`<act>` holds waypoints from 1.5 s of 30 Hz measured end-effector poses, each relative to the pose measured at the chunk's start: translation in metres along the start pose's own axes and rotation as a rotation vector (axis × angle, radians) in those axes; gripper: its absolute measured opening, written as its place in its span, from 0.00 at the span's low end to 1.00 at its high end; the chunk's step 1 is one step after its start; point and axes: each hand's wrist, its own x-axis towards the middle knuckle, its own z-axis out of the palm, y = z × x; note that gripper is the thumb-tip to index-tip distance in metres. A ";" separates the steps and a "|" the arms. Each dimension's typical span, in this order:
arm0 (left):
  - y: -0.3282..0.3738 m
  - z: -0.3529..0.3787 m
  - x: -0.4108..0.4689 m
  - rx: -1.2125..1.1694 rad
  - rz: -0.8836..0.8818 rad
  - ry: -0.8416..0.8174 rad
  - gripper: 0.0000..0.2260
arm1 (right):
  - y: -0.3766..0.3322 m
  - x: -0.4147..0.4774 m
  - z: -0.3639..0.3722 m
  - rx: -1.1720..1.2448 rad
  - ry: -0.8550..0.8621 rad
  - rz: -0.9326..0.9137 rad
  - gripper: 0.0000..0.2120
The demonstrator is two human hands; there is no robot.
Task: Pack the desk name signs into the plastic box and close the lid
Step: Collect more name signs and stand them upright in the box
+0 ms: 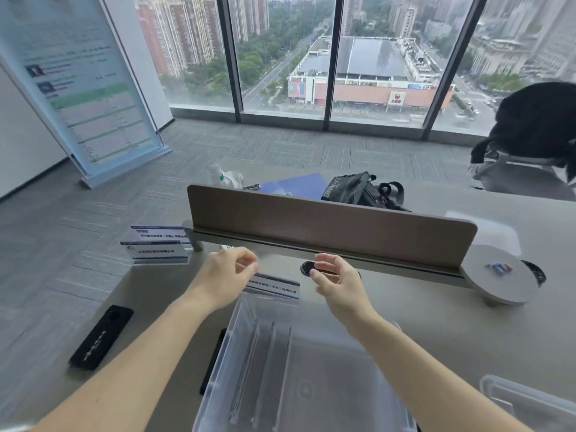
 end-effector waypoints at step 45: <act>-0.129 0.087 0.174 0.650 0.461 -0.338 0.07 | 0.075 0.148 0.061 -1.016 -0.170 -0.130 0.08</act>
